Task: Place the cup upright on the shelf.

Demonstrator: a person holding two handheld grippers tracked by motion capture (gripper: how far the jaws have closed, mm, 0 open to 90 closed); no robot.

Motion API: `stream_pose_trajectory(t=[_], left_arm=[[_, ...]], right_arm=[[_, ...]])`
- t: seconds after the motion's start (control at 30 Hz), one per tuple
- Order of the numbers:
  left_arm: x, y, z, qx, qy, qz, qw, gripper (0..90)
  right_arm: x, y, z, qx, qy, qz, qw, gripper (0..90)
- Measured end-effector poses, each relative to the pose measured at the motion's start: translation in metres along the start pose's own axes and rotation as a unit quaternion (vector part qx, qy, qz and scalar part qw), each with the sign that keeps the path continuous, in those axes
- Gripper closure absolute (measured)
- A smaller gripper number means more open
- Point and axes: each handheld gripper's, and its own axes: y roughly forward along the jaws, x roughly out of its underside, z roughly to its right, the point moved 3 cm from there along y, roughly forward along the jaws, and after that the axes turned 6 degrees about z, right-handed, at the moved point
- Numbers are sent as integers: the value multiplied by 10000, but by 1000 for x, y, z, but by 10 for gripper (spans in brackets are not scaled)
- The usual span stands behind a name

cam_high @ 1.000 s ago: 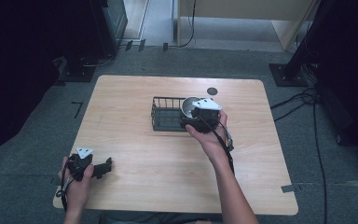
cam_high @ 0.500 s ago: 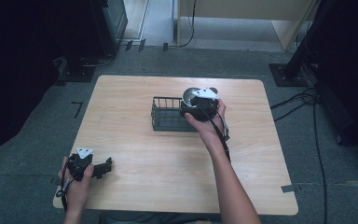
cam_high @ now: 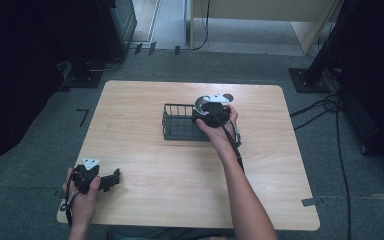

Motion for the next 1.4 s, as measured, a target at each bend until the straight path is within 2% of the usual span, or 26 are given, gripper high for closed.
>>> stream_pose_trajectory(t=[0.3, 0.4, 0.53, 0.77, 0.83, 0.87, 0.97, 1.4], left_arm=[[0, 0, 0, 0, 0, 0, 10000, 0], [0, 0, 0, 0, -1, 0, 10000, 0], [0, 0, 0, 0, 0, -1, 10000, 0], [0, 0, 0, 0, 0, -1, 10000, 0], [0, 0, 0, 0, -1, 0, 10000, 0], [0, 0, 0, 0, 0, -1, 10000, 0], [0, 0, 0, 0, 0, -1, 10000, 0], [0, 0, 0, 0, 0, 0, 10000, 0]], right_arm=[[14, 14, 1, -18, 87, -403, 9991, 180], [14, 14, 1, 14, 44, -422, 9991, 179], [13, 15, 2, -101, 65, -542, 9985, 179], [11, 15, 3, -136, -21, -650, 9978, 152], [10, 15, 3, -164, -19, -645, 9978, 115], [9, 14, 4, -165, -9, -618, 9980, 57], [7, 10, 5, -228, 28, -584, 9980, 30], [2, -22, 12, -222, 100, -197, 9995, 25]])
